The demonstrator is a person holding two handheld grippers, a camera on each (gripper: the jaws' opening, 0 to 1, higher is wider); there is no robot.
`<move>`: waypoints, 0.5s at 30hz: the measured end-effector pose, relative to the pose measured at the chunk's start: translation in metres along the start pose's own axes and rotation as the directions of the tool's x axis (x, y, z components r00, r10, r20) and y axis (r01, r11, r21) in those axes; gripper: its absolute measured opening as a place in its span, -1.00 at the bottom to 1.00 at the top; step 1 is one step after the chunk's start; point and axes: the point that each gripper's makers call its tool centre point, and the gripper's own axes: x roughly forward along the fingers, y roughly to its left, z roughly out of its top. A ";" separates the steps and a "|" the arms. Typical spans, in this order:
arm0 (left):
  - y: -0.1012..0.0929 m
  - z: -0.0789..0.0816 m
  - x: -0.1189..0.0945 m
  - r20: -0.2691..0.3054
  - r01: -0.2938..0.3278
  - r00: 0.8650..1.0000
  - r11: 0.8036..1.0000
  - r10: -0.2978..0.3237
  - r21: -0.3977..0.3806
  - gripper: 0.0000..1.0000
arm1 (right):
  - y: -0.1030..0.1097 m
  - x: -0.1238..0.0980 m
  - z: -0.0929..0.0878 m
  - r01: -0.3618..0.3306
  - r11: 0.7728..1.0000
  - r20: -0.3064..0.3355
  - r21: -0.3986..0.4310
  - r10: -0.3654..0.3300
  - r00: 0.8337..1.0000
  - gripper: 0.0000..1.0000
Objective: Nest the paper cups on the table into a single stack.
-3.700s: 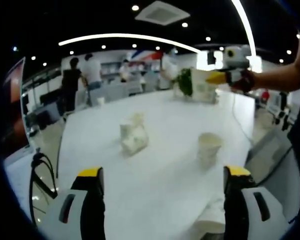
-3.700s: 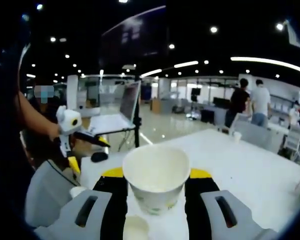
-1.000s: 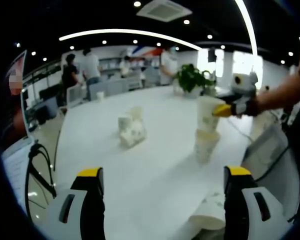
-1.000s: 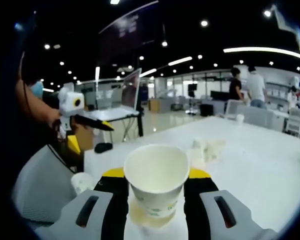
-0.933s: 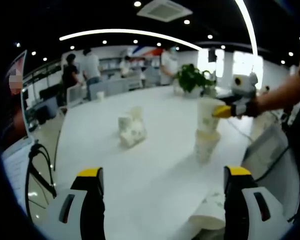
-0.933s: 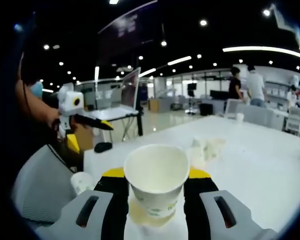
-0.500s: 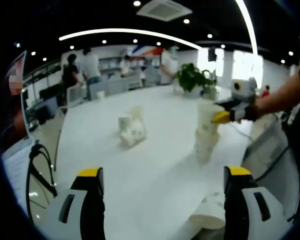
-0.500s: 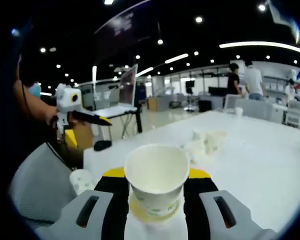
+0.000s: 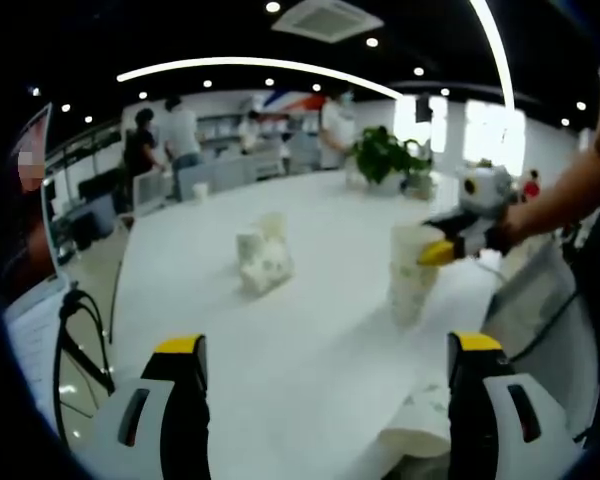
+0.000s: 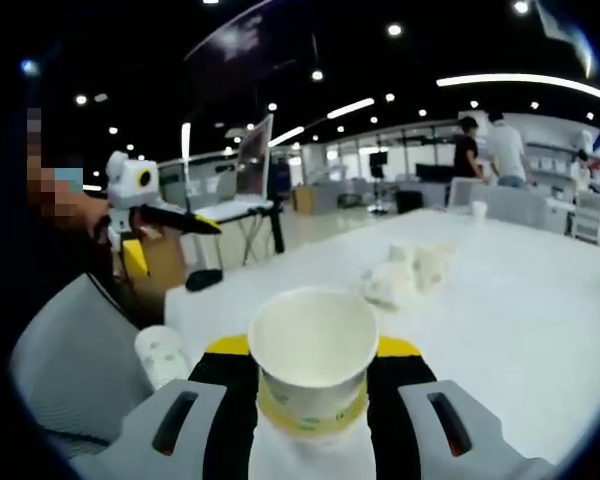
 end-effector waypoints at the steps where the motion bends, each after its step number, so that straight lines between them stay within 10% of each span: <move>1: 0.000 0.000 0.000 0.000 0.000 1.000 1.000 0.000 0.000 0.97 | 0.000 0.000 -0.001 0.000 1.000 -0.003 0.002 0.000 1.000 -0.21; 15: -0.002 0.000 0.003 0.006 0.003 1.000 1.000 -0.003 -0.007 0.97 | 0.001 0.007 -0.009 0.005 1.000 -0.013 -0.002 -0.005 1.000 -0.20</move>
